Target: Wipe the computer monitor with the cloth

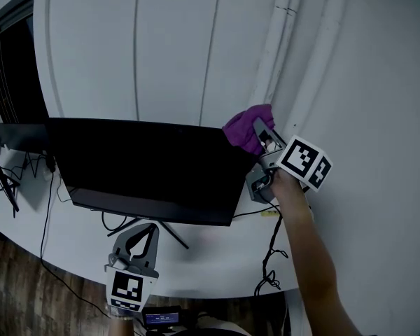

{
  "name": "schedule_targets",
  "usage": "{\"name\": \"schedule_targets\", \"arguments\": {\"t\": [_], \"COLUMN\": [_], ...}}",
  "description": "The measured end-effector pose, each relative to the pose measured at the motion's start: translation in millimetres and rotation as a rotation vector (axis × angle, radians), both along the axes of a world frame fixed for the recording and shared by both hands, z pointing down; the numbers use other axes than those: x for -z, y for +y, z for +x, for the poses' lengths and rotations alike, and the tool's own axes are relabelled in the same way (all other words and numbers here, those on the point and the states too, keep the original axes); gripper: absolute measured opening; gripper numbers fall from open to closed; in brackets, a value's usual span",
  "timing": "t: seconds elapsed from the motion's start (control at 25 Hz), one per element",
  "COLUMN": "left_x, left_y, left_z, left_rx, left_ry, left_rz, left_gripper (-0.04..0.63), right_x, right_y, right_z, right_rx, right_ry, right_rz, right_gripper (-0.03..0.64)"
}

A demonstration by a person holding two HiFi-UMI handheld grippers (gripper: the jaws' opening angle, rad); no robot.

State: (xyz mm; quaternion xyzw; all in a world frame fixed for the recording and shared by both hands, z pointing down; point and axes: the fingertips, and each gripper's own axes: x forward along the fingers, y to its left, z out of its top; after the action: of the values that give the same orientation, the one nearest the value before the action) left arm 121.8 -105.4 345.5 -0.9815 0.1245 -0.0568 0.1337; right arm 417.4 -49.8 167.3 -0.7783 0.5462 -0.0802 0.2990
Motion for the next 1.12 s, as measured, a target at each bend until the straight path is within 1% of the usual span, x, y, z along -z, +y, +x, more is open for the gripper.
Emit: {"name": "schedule_targets", "arguments": {"t": [0.32,0.48,0.64,0.84,0.96,1.12], "left_x": [-3.6,-4.4,-2.2,1.3,3.4,2.0], "left_y": [7.0,9.3,10.5,9.8,7.6,1.1], "left_z": [12.7,15.7,15.9,11.8,7.2,-2.1], "left_rx": [-0.033,-0.044,-0.047,-0.045,-0.037,-0.018], "left_ry": [-0.008,-0.007,-0.003,0.003,0.010,0.015], "left_rz": [-0.004,-0.004,-0.002,-0.001,-0.003,-0.003], "left_gripper": [0.006,0.006,0.006,0.006,0.006,0.006], "right_x": [-9.0,-7.3,-3.1,-18.0,-34.5,-61.4], "right_y": [39.6,58.1,73.8,84.4,82.5,70.9], "right_z": [24.8,32.2,27.3,-0.1,-27.5,-73.1], "right_rx": [-0.078,-0.117,-0.157,-0.182,-0.159,-0.100], "right_ry": [-0.008,0.011,0.111,0.264,0.354,0.463], "right_rz": [-0.002,-0.004,-0.041,-0.130,-0.161,-0.186], "right_gripper": [0.084,0.084,0.084,0.084,0.084,0.084]}}
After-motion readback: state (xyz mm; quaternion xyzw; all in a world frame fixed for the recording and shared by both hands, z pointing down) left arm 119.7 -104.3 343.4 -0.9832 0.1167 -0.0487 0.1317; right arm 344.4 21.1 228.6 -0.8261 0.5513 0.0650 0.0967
